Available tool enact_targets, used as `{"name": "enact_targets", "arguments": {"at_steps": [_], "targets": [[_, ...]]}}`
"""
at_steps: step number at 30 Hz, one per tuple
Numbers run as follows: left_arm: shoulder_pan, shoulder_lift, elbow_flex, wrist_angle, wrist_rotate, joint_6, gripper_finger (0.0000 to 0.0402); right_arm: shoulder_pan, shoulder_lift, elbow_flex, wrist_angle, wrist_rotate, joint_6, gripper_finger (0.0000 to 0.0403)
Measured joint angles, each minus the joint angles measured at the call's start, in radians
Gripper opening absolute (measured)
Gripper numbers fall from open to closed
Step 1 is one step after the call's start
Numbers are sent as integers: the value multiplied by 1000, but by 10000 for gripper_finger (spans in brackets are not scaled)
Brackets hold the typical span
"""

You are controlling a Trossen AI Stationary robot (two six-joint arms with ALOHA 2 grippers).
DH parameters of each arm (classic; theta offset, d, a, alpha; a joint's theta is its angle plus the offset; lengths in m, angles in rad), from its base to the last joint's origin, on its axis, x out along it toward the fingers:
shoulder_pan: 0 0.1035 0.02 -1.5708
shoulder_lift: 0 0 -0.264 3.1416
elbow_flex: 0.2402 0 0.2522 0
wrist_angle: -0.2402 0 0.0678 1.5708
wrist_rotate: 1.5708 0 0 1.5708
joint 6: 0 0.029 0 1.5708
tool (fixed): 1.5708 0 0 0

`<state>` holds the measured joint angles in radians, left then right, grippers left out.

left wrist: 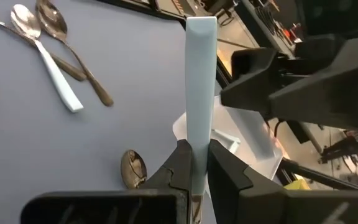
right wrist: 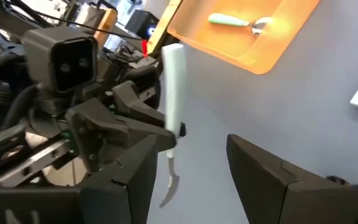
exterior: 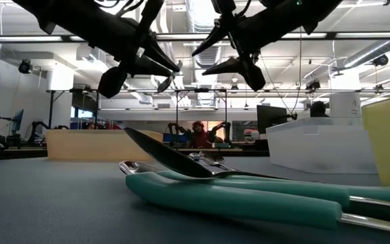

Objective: Sort silverware by color (type)
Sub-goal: Put the white spoon into the transparent bin

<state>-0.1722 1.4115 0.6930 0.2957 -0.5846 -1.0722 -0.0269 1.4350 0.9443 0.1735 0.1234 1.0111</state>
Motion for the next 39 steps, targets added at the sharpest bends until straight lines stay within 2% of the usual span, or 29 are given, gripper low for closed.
{"name": "enact_targets", "arguments": {"at_steps": [4,8,15,18,22,26,34,37,39], "targets": [[0,11,0,25,4,-28,11,0,-1,0,17,0,9,183],[0,43,0,117,51,-31,11,0,5,0,26,6,11,183],[-1,102,0,229,56,-49,11,0,5,0,26,8,0,183],[-1,124,0,304,98,-29,11,0,5,0,26,9,-7,183],[-2,146,1,315,101,-34,11,0,5,0,26,10,-25,179],[-1,151,1,361,102,-11,11,0,5,0,23,10,-29,150],[0,152,0,396,106,40,11,0,2,2,32,6,-39,43],[0,152,0,400,104,42,14,0,2,2,35,7,-45,40],[0,152,0,403,104,39,34,0,1,2,36,7,-51,34]]}}
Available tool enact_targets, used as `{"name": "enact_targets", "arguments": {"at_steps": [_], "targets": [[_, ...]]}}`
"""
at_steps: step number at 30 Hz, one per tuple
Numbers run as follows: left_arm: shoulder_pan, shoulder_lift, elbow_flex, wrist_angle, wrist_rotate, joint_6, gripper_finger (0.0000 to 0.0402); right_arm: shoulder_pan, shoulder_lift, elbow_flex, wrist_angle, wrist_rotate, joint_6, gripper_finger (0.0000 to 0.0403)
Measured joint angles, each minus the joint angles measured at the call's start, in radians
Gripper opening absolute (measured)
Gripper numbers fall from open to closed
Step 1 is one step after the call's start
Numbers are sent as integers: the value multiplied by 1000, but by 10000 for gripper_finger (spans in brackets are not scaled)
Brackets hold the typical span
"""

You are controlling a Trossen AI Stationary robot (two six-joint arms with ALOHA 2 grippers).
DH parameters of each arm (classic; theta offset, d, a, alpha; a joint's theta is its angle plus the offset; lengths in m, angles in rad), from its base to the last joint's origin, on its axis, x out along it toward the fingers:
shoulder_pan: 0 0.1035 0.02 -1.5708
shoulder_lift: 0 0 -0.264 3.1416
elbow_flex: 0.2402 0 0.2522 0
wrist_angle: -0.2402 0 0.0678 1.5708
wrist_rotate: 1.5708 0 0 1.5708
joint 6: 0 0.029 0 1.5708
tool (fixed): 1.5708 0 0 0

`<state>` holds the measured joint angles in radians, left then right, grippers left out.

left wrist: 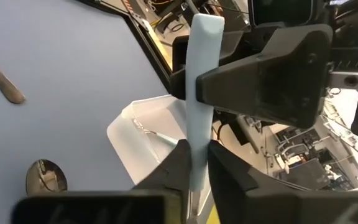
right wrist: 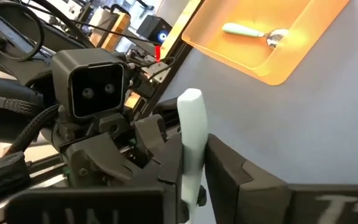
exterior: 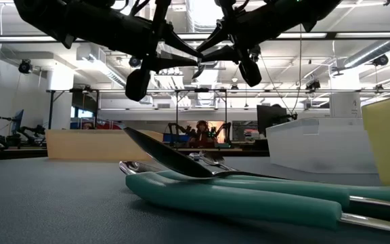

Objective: Sort silverware by color (type)
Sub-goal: Put the white spoon into the transparent bin

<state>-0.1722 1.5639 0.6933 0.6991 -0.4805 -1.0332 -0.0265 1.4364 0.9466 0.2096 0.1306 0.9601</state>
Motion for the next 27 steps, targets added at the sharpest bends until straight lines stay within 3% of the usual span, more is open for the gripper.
{"name": "enact_targets", "arguments": {"at_steps": [7,11,16,21,27], "targets": [[-1,-1,0,11,1,0,147,-9,-5,-2,-30,-17,-20,25],[-2,-2,0,12,14,1,185,-43,-40,24,-240,-97,-59,25],[-1,-2,0,8,114,4,188,-56,-129,104,-681,-136,-168,25],[-2,-2,0,7,132,3,174,-42,-213,164,-1085,-138,-219,25],[-2,-2,0,6,137,-16,164,-11,-240,116,-1350,-131,-253,25]]}}
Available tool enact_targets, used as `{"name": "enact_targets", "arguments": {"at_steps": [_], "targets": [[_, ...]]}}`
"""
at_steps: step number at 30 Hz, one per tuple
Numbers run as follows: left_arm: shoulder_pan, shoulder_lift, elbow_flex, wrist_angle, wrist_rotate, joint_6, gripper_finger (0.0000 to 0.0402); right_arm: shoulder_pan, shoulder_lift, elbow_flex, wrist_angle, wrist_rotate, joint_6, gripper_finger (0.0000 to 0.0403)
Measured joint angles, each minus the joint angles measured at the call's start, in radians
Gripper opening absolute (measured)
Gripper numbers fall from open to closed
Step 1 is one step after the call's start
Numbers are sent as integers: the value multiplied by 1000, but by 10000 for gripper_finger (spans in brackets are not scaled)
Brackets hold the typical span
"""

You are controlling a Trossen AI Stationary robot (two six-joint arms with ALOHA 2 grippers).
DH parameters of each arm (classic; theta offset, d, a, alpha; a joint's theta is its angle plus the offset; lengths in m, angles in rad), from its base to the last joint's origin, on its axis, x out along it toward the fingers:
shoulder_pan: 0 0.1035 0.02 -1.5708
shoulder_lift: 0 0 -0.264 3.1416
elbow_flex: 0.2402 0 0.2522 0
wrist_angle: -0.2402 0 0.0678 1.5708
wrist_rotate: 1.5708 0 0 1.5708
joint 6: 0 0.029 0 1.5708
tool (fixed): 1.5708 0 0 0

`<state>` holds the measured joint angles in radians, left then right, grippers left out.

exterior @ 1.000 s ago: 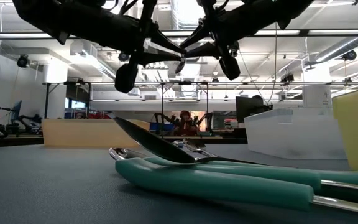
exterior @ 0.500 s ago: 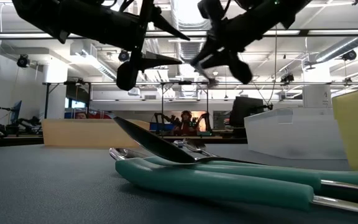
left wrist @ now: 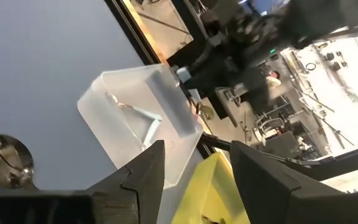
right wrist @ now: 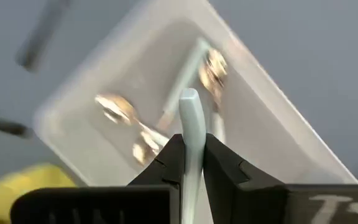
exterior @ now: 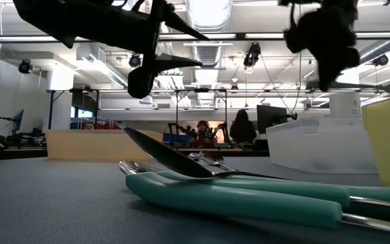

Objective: Sort silverware by color (type)
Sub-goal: Put the white spoon into the transparent bin, then put the green spoon into the orange bin

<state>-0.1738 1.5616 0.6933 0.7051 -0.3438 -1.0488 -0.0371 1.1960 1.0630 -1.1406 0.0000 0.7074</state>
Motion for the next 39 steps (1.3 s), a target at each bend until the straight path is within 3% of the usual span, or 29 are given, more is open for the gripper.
{"name": "enact_targets", "arguments": {"at_steps": [5,11,15,19,23,28,33,35,39], "targets": [[0,0,0,-6,89,-23,164,19,14,-71,-8,1,-20,39],[-9,-1,0,-67,238,-44,164,33,16,-93,-6,2,-46,134],[-39,-1,0,-130,351,-113,164,33,15,-89,-7,0,-85,177],[-121,-1,0,-153,471,-198,164,33,14,-89,-11,-1,-128,193],[-268,-1,0,-164,485,-354,164,33,11,-89,-20,-1,-170,191],[-477,-1,1,-264,324,-721,164,33,8,-89,-22,0,-216,184],[-678,-1,6,-382,-22,-1158,164,33,9,-89,-22,0,-278,182],[-742,-1,47,-514,-148,-1286,164,33,9,-89,-19,0,-303,183],[-777,0,178,-803,-125,-1322,164,33,9,-89,12,1,-332,184]]}}
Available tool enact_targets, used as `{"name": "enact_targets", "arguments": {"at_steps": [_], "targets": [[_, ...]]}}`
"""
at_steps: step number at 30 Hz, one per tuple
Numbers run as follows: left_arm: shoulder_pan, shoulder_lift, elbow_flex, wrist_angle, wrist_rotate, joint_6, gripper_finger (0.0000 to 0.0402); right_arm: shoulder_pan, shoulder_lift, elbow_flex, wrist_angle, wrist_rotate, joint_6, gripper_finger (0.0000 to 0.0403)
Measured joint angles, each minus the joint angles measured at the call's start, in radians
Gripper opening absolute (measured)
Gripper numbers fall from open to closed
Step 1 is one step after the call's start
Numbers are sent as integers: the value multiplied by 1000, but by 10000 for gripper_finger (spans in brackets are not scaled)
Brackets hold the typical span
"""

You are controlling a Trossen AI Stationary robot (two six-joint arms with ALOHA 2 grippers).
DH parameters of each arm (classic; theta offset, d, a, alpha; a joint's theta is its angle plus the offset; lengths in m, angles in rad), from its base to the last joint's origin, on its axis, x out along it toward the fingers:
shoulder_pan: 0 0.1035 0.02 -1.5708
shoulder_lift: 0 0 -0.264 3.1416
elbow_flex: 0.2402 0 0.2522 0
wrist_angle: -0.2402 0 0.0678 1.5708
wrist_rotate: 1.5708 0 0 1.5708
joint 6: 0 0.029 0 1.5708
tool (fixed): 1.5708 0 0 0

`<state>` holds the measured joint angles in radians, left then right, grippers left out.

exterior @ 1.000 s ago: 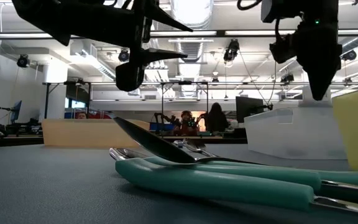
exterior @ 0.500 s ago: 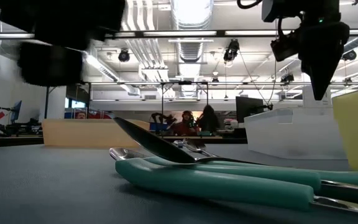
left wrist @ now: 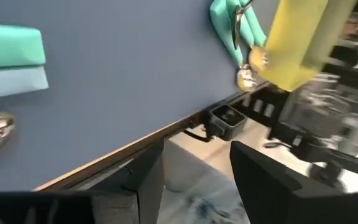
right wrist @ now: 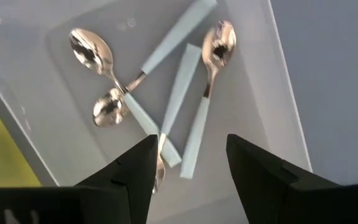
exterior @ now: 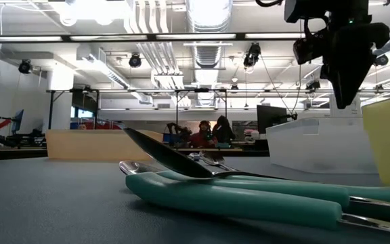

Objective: Sort silverware by color (type)
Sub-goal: Put the green spoon into the orange bin

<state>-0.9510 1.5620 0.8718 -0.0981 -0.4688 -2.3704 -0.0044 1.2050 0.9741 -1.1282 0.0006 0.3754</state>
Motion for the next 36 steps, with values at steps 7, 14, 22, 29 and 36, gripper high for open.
{"name": "enact_targets", "arguments": {"at_steps": [7,14,22,29,36], "targets": [[34,0,274,-625,45,12,164,0,0,0,78,0,-48,185],[47,25,440,-1019,291,166,164,0,0,0,119,0,-15,185],[57,26,386,-992,296,584,164,0,1,0,160,1,172,185],[58,26,269,-854,296,866,164,5,1,0,176,1,343,185],[52,28,178,-803,303,995,164,54,1,0,178,1,480,185]]}}
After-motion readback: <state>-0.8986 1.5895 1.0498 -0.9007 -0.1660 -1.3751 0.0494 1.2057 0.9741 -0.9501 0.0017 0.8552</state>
